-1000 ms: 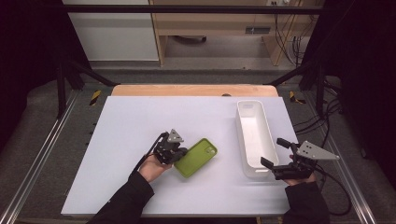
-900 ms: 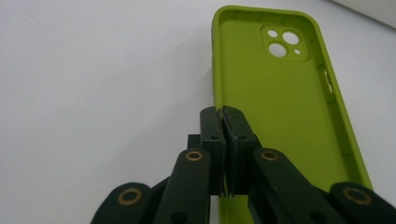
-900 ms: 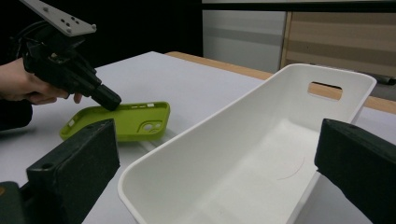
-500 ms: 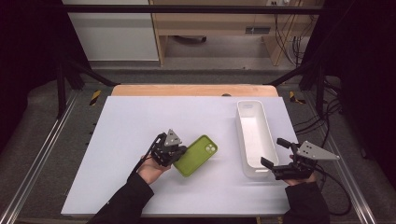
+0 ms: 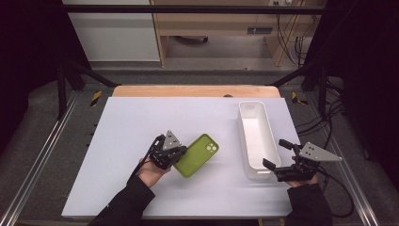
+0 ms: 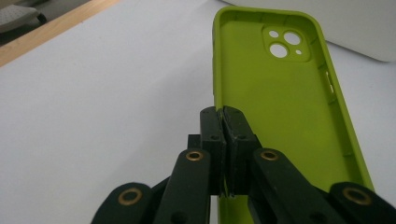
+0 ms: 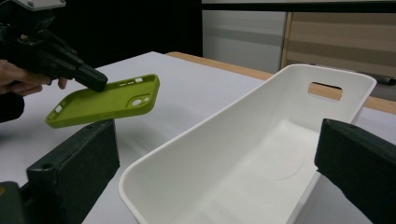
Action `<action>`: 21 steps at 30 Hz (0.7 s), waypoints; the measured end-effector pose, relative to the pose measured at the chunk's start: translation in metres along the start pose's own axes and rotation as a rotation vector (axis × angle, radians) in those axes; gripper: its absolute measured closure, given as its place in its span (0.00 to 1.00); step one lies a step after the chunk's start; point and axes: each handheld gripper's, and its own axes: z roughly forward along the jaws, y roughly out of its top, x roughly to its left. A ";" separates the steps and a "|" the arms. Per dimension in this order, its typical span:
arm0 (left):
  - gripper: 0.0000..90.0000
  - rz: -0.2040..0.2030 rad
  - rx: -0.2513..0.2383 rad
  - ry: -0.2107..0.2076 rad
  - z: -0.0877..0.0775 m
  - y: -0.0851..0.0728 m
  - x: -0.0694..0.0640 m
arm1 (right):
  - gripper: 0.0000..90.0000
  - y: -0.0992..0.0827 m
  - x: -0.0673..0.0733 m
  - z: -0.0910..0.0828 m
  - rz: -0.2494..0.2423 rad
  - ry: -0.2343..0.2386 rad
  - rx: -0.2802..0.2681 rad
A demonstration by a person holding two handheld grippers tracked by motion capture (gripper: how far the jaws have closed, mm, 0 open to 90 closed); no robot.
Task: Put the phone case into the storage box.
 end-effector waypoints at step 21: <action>0.97 0.047 -0.068 0.073 -0.026 -0.001 -0.004 | 0.00 0.001 0.001 0.000 -0.003 0.008 0.000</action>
